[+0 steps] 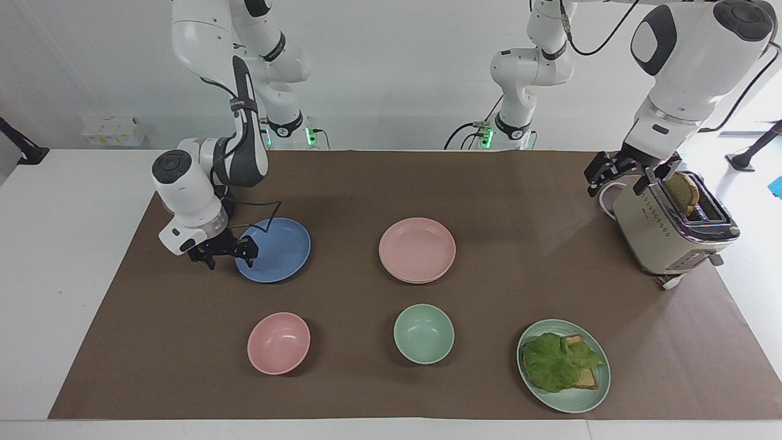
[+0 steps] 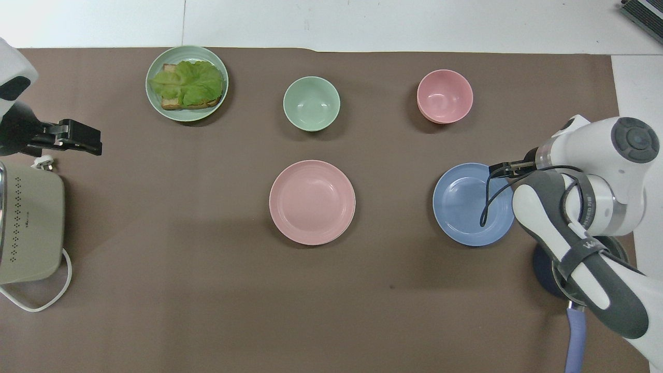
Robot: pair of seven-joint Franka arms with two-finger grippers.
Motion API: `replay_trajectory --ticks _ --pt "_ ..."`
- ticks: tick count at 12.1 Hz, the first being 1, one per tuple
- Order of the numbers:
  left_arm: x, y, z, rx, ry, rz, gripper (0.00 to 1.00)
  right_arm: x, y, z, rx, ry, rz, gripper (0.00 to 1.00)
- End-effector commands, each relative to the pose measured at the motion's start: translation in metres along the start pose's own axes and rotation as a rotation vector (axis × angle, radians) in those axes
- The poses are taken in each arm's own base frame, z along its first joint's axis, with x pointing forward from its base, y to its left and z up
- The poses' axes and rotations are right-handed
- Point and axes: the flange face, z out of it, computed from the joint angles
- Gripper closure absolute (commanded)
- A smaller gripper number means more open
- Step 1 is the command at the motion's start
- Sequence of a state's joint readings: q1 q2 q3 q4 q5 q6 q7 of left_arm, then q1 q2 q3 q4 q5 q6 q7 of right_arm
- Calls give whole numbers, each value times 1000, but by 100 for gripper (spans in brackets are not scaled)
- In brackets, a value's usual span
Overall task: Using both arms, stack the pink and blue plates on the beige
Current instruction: 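Grasp the blue plate rim with the right gripper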
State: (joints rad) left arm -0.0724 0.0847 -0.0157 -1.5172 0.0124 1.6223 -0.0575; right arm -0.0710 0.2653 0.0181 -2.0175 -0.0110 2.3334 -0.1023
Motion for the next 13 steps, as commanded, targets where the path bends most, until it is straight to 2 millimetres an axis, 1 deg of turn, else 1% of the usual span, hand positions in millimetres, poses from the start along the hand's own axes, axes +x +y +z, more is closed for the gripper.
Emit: replay_trajectory --ticks 1,2,4,5,7,8,9,11,12,13 --pt "-2 -3 0 12 -8 5 0 -3 4 11 23 23 -6 0" --pt "-2 -3 0 12 -8 5 0 -3 6 15 23 26 -17 0" --pt "-2 -3 0 13 -7 5 0 -3 17 22 22 32 -53 0" --pt "-2 -3 0 12 -8 5 0 -4 17 22 25 26 -54 14" --pt "-2 -3 0 13 -7 5 0 -8 13 23 95 -20 -45 41" --pt "-2 -3 0 13 -7 5 0 -13 14 23 147 -44 -86 50" --pt "-2 -3 0 13 -7 5 0 -17 21 23 192 -54 -111 54" --pt "-2 -3 0 13 -7 5 0 -23 32 22 215 -79 -144 65" --pt "-2 -3 0 13 -7 5 0 -23 32 22 218 -86 -148 73" --pt "-2 -3 0 12 -8 5 0 -23 32 22 219 -84 -150 86"
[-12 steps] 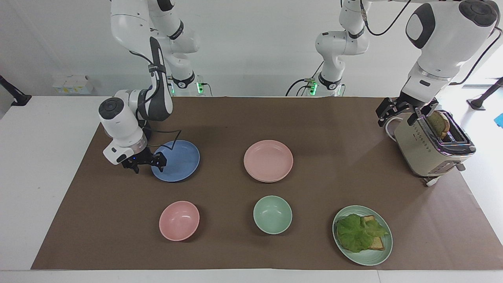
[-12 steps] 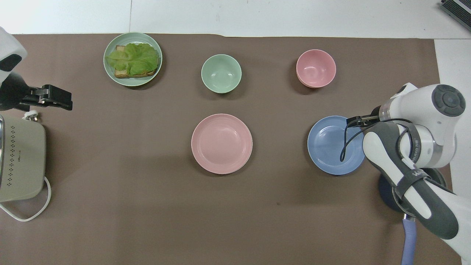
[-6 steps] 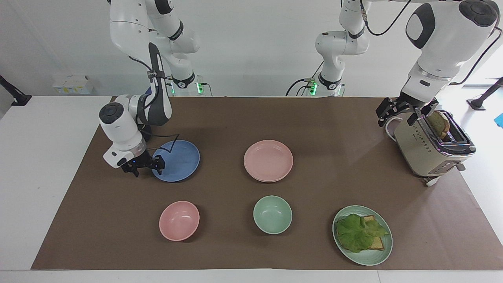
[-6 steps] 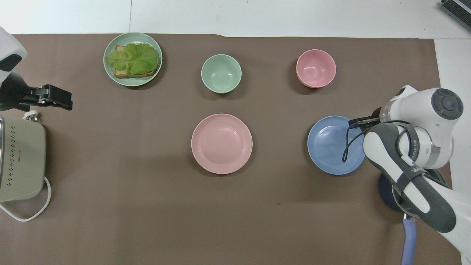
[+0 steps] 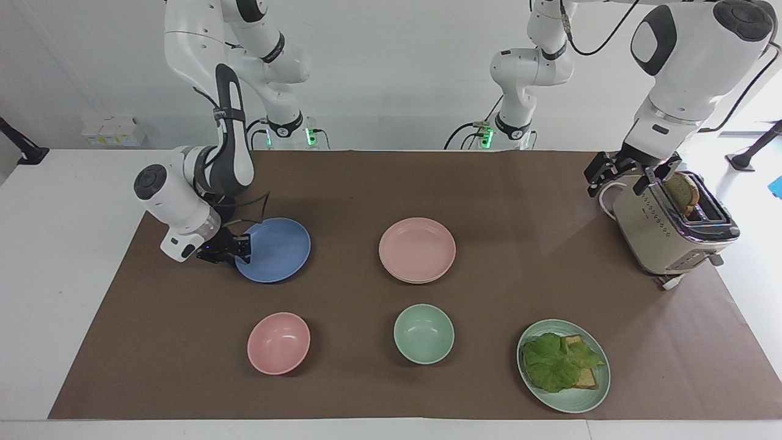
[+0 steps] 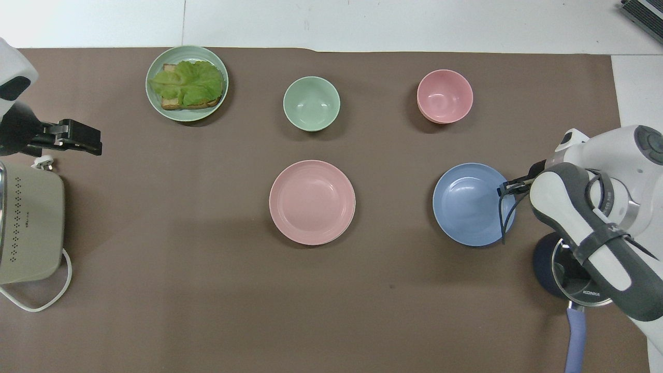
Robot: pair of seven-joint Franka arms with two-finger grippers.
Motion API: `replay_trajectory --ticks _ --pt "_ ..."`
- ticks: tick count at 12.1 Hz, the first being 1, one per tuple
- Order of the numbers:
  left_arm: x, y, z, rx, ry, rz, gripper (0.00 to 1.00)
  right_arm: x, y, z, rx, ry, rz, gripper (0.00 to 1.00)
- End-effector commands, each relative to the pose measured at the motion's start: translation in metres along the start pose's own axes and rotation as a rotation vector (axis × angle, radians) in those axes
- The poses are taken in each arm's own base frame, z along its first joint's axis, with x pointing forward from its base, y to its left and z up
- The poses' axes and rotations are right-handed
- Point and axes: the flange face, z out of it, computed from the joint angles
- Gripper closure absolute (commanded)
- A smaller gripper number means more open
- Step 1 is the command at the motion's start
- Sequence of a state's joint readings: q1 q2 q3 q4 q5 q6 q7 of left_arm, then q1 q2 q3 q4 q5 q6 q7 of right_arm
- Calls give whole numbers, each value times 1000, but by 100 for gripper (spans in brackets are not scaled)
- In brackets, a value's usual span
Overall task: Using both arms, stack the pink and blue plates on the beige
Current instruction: 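Grasp the blue plate rim with the right gripper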
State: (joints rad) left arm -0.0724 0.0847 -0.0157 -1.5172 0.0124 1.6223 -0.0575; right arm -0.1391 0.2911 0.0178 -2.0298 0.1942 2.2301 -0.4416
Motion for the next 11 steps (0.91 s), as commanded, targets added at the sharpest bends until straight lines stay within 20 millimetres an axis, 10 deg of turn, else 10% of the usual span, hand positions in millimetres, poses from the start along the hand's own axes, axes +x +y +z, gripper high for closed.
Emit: replay_trajectory --ticks 1,7,11 --pt "-2 -3 0 12 -8 5 0 -1 0 -7 45 15 -9 98" --pt "-2 -3 0 12 -8 5 0 4 -16 -35 97 55 -11 100" --pt "-2 -3 0 13 -7 5 0 25 -83 -89 139 77 17 100"
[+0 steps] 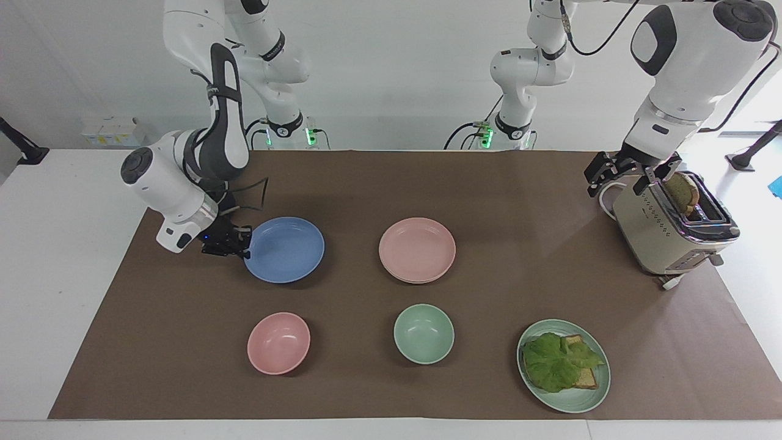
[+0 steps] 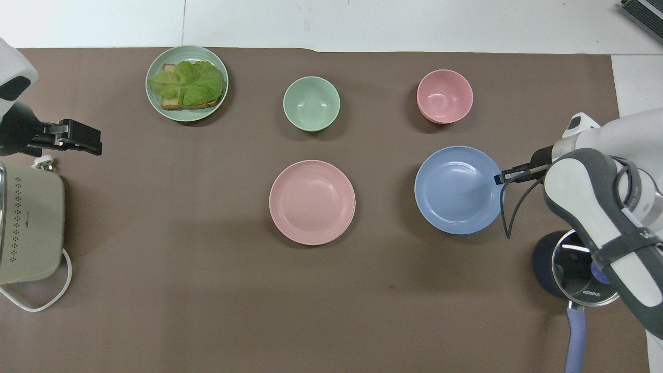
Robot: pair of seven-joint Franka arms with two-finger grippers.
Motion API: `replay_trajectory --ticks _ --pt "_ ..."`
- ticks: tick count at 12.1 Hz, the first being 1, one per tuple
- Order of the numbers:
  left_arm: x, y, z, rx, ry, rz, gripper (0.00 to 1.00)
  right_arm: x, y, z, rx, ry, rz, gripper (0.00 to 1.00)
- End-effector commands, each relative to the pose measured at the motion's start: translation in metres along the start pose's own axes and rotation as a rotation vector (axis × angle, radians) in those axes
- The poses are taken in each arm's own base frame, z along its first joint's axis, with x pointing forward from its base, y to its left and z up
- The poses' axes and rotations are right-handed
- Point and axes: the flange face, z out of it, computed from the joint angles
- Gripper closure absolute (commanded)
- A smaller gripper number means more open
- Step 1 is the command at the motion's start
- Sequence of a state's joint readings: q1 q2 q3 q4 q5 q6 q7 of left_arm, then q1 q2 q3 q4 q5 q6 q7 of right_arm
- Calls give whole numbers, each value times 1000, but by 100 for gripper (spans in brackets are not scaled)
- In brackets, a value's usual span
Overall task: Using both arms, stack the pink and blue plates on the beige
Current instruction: 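Carry the blue plate with the right gripper onto the pink plate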
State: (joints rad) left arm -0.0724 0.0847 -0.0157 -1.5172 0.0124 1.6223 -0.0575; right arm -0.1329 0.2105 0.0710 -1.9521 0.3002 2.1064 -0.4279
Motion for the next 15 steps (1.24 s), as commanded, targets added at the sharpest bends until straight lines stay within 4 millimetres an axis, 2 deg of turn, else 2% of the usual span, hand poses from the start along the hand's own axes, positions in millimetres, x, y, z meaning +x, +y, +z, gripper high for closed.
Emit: replay_trajectory --ticks 1,3,6,7,11,13,15 --pt "-2 -3 0 12 -8 5 0 17 -61 -20 55 19 64 100" --pt "-2 -3 0 12 -8 5 0 27 -111 -12 67 18 110 100" --pt "-2 -3 0 12 -8 5 0 35 -208 8 53 70 165 100" --pt "-2 -3 0 12 -8 5 0 35 -225 13 57 78 209 100" --pt "-2 -3 0 12 -8 5 0 32 -274 34 71 98 261 100" --pt "-2 -3 0 12 -8 5 0 33 -285 47 76 97 281 100" --pt "-2 -3 0 12 -8 5 0 33 -285 58 74 93 284 100"
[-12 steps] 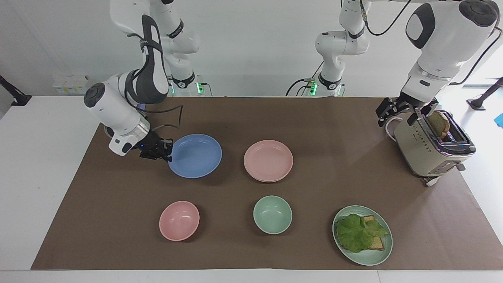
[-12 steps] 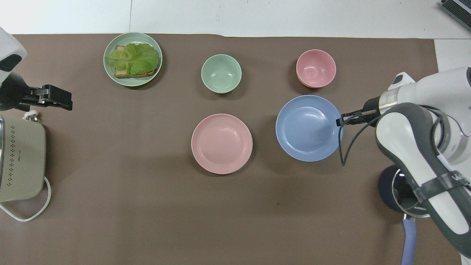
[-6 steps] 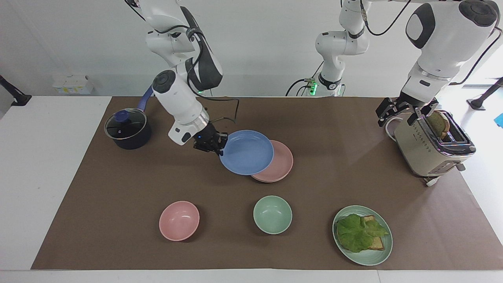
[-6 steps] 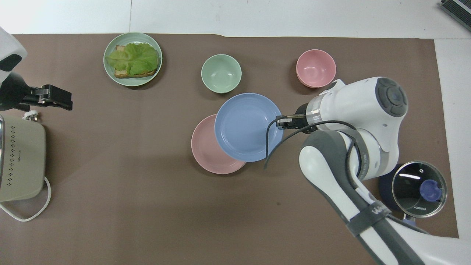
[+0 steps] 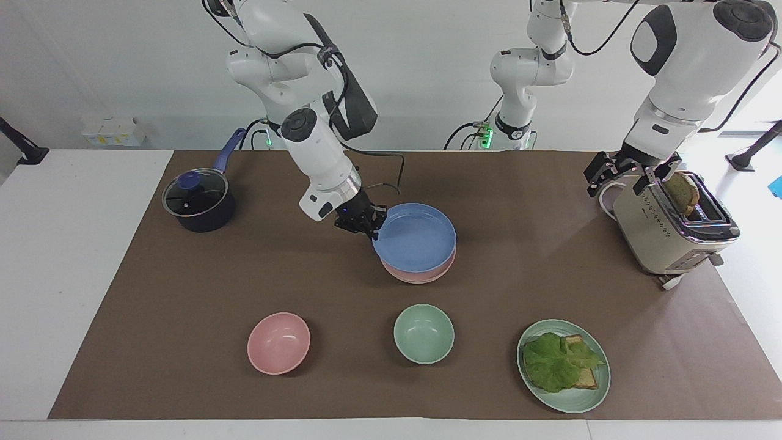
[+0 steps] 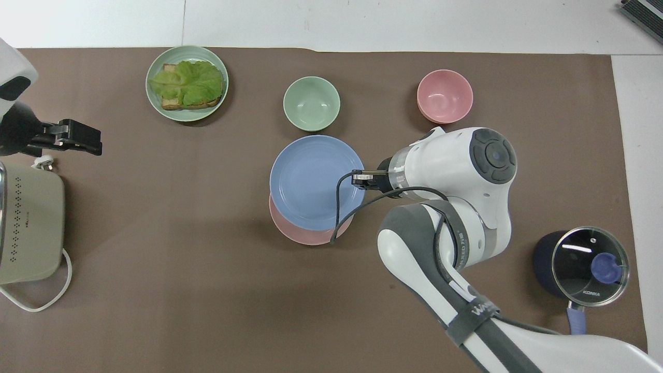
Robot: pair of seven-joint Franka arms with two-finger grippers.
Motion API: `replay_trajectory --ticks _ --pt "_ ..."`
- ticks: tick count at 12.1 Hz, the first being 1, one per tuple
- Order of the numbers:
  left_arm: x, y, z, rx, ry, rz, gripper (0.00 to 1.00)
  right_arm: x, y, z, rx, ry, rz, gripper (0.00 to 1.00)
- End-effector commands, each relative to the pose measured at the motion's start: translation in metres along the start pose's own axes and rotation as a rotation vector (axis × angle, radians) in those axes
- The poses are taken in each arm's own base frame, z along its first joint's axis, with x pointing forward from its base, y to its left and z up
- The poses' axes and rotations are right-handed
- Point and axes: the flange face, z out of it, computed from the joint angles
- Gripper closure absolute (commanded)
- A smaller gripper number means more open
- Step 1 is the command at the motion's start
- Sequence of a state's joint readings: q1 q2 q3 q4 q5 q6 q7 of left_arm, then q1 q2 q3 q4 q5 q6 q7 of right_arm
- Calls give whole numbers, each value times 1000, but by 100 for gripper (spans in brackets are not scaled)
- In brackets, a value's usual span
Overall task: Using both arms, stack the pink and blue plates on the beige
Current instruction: 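Carry the blue plate with the right gripper onto the pink plate, then open the right gripper and release the blue plate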
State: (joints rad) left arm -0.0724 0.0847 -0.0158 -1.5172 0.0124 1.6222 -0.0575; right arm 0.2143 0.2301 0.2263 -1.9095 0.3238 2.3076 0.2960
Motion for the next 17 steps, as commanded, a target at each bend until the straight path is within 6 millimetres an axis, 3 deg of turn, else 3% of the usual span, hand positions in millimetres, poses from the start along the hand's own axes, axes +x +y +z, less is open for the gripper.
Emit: replay_trajectory --ticks 1,4,9,15,16,17 --pt "-2 -3 0 12 -7 5 0 4 3 14 9 20 28 100" --pt "-2 -3 0 12 -7 5 0 -8 9 39 -12 -23 24 100" --pt "-2 -3 0 12 -7 5 0 -13 12 51 -19 -38 30 100" --pt "-2 -3 0 12 -7 5 0 -19 0 69 -9 -4 -3 100" --pt "-2 -3 0 12 -7 5 0 -19 0 70 -10 -7 -6 93" --pt "-2 -3 0 13 -7 5 0 -19 1 70 -10 -8 -5 61"
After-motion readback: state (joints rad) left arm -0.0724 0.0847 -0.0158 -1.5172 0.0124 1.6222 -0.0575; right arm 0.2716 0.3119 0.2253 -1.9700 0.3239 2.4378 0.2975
